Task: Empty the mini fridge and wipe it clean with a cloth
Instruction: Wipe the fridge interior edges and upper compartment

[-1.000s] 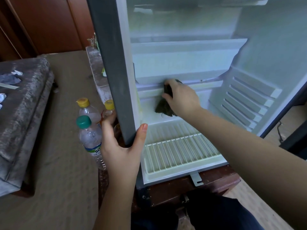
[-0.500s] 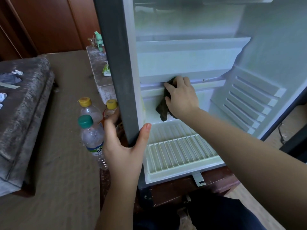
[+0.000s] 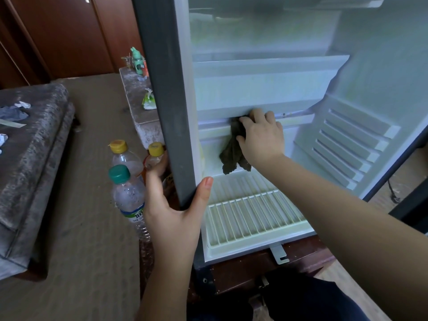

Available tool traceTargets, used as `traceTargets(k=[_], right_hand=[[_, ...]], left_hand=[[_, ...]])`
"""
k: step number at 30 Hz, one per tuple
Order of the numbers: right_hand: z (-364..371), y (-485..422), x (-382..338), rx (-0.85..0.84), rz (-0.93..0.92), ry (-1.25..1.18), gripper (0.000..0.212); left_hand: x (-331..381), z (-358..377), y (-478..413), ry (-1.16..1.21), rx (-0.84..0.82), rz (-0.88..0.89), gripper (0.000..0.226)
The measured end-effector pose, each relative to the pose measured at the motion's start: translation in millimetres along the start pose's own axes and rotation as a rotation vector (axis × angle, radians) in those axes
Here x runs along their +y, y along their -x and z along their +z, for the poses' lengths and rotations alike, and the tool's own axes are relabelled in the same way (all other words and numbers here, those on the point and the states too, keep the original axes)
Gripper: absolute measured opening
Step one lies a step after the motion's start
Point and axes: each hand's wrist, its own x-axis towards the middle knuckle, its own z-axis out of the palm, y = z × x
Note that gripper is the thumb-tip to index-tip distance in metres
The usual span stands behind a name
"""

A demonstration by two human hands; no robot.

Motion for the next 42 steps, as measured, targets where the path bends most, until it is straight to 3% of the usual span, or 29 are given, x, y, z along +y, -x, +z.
traceTargets(k=[5,9,13,16,20,22,31,42], right_hand=[[-23.4,-25.1,-8.5,-0.392,0.046,-0.041,0.024],[-33.2,-23.9,-9.1,-0.451,0.051,-0.113,0.028],[-29.2,-14.0,-18.6,-0.478,-0.013,-0.25,0.049],[-24.1,-11.3,-31.5,-0.442,-0.038,-0.283,0.049],[-11.2,-9.3,-39.9,-0.427,-0.069,-0.457,0.076],[-7.7,-8.5,-42.4,-0.411,-0.075,-0.492,0.079],[5.1,-11.3,-53.8,-0.419,-0.146,-0.693,0.072],[41.1,-8.2,-54.1,-0.16,-0.141,-1.054,0.051]], left_hand=[[1.1,1.2,-0.3,0.009,-0.001,-0.007,0.057],[1.9,0.8,0.2,0.008,-0.001,-0.008,0.061],[2.8,2.6,0.3,0.015,0.015,-0.007,0.057],[2.3,3.7,0.0,0.026,0.022,0.0,0.056],[0.9,4.9,0.3,0.03,0.033,0.011,0.056],[1.8,6.1,0.0,0.039,0.034,0.014,0.058],[1.4,8.0,1.7,0.037,0.046,0.013,0.057],[1.7,9.1,-0.6,-0.037,0.08,0.053,0.042]])
